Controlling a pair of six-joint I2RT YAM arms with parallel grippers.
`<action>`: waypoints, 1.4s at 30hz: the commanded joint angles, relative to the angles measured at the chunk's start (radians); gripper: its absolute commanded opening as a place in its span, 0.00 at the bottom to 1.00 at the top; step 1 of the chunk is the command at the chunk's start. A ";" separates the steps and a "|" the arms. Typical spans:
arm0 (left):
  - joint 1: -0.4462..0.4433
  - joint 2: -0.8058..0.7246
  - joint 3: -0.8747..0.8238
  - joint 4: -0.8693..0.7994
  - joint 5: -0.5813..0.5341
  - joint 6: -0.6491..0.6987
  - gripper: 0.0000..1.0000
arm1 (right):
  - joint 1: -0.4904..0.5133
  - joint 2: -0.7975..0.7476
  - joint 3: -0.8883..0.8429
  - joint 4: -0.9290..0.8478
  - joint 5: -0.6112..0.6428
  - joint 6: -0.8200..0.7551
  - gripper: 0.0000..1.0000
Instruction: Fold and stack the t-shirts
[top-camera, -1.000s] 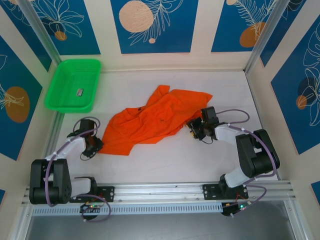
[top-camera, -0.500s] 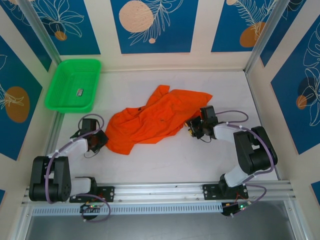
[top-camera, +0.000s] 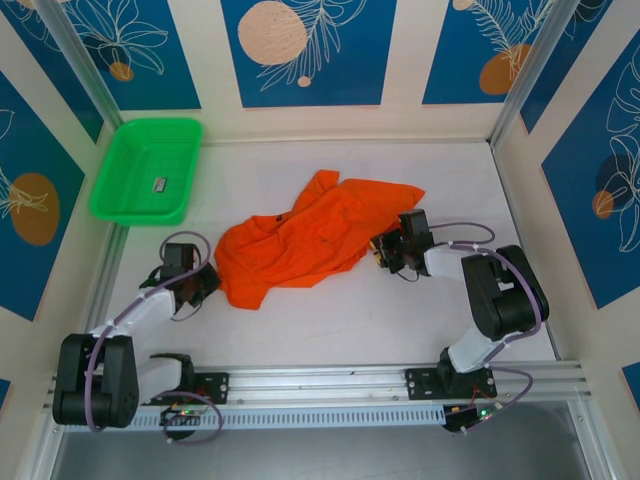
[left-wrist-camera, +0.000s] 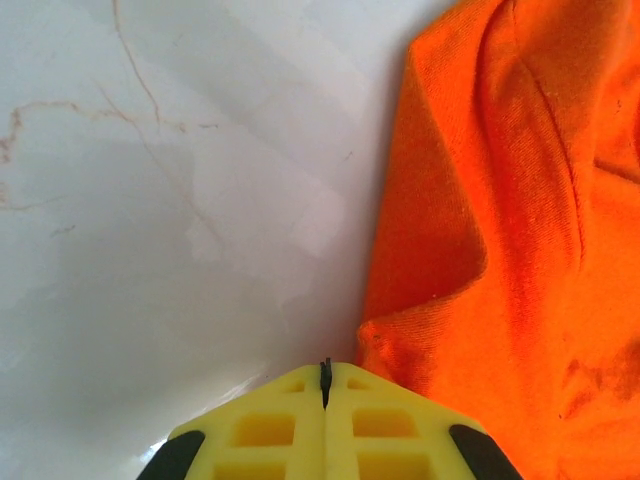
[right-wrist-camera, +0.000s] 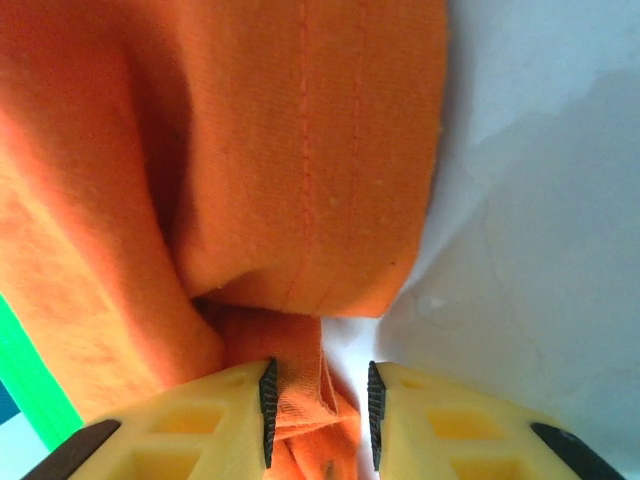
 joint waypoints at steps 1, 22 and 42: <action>-0.009 -0.011 -0.016 0.015 -0.001 0.010 0.00 | 0.003 -0.002 -0.033 0.053 0.012 0.075 0.34; -0.011 -0.065 -0.006 -0.020 -0.014 0.009 0.00 | -0.011 -0.010 0.011 0.017 0.017 0.057 0.00; -0.053 -0.364 0.356 -0.389 0.056 -0.023 0.00 | -0.304 -0.765 0.272 -0.983 -0.108 -0.671 0.00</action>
